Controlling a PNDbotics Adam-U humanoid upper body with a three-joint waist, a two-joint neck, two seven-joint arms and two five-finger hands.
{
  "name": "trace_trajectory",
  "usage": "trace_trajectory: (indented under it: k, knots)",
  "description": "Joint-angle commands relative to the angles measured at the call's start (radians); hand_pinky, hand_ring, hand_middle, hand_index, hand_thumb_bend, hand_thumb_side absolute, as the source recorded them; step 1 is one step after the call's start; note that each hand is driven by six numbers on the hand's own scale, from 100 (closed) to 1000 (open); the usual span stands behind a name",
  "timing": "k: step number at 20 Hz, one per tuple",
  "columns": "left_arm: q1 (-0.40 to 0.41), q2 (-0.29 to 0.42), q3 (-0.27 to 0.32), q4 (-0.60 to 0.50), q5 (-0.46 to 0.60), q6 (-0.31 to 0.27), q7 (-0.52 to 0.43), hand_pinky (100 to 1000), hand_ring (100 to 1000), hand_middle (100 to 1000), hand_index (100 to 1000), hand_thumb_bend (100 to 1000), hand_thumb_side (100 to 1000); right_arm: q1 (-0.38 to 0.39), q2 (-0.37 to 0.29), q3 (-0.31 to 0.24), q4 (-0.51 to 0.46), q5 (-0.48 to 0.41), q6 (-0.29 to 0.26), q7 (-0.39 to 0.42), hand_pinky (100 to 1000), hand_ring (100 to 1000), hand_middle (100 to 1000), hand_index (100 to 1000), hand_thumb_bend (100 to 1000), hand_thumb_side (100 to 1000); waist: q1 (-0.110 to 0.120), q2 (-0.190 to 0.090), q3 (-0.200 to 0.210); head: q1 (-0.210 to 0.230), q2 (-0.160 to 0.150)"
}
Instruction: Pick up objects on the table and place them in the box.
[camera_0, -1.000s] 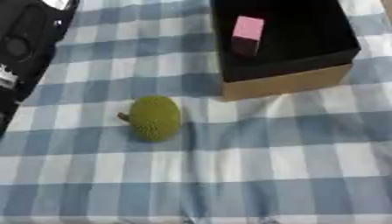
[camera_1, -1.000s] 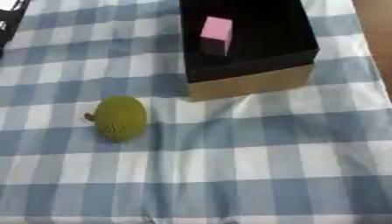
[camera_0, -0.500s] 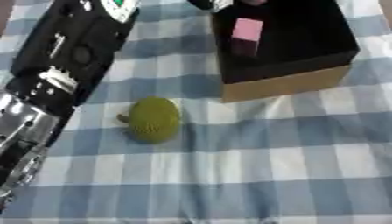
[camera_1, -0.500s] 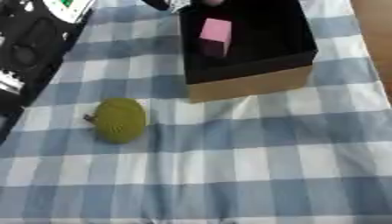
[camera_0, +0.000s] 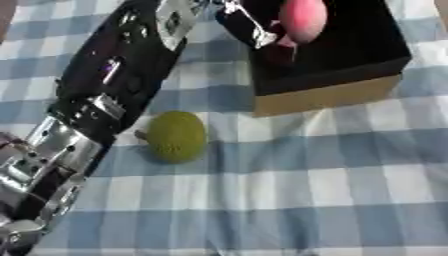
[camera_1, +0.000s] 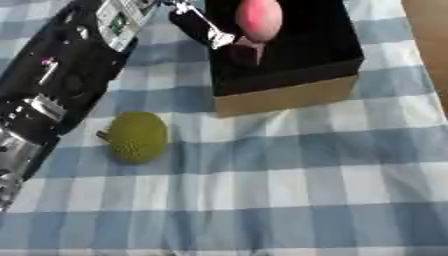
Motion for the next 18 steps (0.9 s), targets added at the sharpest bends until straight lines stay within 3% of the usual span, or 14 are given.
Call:
trace_trajectory:
  k: [1, 8, 11, 14, 16, 18]
  knots:
    - [-0.013, 0.007, 0.019, -0.016, -0.035, -0.014, 0.039, 852, 831, 772, 961, 192, 394, -0.005, -0.023, -0.003, -0.01, -0.005, -0.001, 0.001, 950, 1000, 359, 923, 100, 470, 0.005, -0.065, 0.001, 0.005, -0.006]
    - [-0.002, 0.017, 0.024, -0.048, 0.002, -0.001, 0.074, 851, 827, 766, 960, 140, 395, 0.0, -0.022, -0.003, -0.01, 0.002, 0.0, 0.001, 951, 1000, 356, 923, 100, 470, 0.005, -0.066, 0.007, 0.005, -0.003]
    - [0.005, 0.033, 0.018, -0.069, 0.039, -0.001, 0.065, 846, 818, 756, 947, 100, 325, 0.002, -0.022, -0.003, -0.01, 0.005, 0.0, 0.0, 951, 1000, 356, 923, 100, 470, 0.006, -0.067, 0.009, 0.004, -0.001]
    - [0.02, 0.088, -0.004, -0.131, 0.132, -0.004, 0.048, 842, 809, 746, 937, 100, 298, 0.004, -0.025, -0.006, -0.01, 0.009, 0.002, -0.003, 951, 1000, 356, 924, 100, 470, 0.011, -0.068, 0.015, -0.003, 0.003]
    - [0.036, 0.146, -0.032, -0.198, 0.226, 0.006, 0.027, 833, 798, 736, 929, 100, 227, 0.007, -0.028, -0.009, -0.01, 0.013, 0.003, -0.006, 951, 1000, 356, 923, 100, 470, 0.016, -0.068, 0.021, -0.013, 0.005]
    - [0.058, 0.209, -0.066, -0.275, 0.32, 0.03, 0.007, 826, 790, 728, 928, 100, 242, 0.01, -0.032, -0.011, -0.01, 0.017, 0.002, -0.009, 951, 1000, 358, 923, 100, 470, 0.02, -0.07, 0.027, -0.022, 0.007]
